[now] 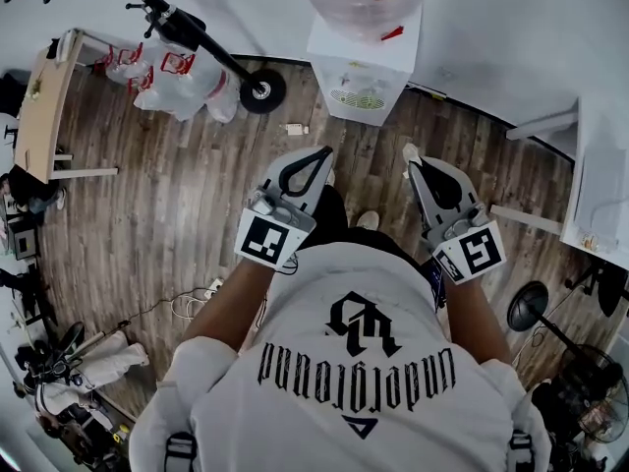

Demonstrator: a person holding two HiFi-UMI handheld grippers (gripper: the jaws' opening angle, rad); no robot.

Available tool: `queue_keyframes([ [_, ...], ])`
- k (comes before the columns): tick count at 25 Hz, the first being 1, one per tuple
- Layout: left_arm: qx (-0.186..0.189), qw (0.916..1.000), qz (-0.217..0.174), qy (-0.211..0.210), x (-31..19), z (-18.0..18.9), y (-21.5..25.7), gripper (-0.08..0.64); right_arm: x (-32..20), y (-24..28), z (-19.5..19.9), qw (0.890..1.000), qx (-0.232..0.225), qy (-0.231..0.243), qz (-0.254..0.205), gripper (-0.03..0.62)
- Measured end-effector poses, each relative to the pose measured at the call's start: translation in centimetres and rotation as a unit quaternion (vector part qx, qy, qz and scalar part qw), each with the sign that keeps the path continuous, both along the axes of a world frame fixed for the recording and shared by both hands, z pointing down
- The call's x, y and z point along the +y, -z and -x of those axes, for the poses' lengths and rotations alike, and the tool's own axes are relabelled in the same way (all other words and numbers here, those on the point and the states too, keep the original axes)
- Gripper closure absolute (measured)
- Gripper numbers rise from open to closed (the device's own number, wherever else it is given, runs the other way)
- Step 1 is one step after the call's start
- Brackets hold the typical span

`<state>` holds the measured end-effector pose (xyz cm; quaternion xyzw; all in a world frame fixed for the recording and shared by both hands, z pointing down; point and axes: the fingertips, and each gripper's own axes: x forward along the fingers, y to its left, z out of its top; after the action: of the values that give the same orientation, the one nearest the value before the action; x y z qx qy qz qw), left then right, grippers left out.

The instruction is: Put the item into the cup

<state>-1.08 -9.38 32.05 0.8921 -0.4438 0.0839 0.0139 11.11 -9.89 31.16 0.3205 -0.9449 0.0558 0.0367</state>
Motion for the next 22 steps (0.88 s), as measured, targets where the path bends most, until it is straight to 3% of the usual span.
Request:
queue_keyframes([
  [8,0.005,0.9985,0.049,-0.023,-5.9,1.0,-4.6,0.552,-5.8,-5.5,1.8,0.999,0.033,-0.013,0.037,0.575],
  [15,0.0,0.9959,0.083,-0.036,-10.3,2.6,-10.4,0.552,-9.6,-14.4,3.3,0.992,0.079,-0.026,0.097,0.575],
  [22,-0.03,0.993,0.081,-0.08,-13.7,2.6,-17.8,0.552,-13.2,-23.8,3.9,0.981,0.112,-0.048,0.148,0.574],
])
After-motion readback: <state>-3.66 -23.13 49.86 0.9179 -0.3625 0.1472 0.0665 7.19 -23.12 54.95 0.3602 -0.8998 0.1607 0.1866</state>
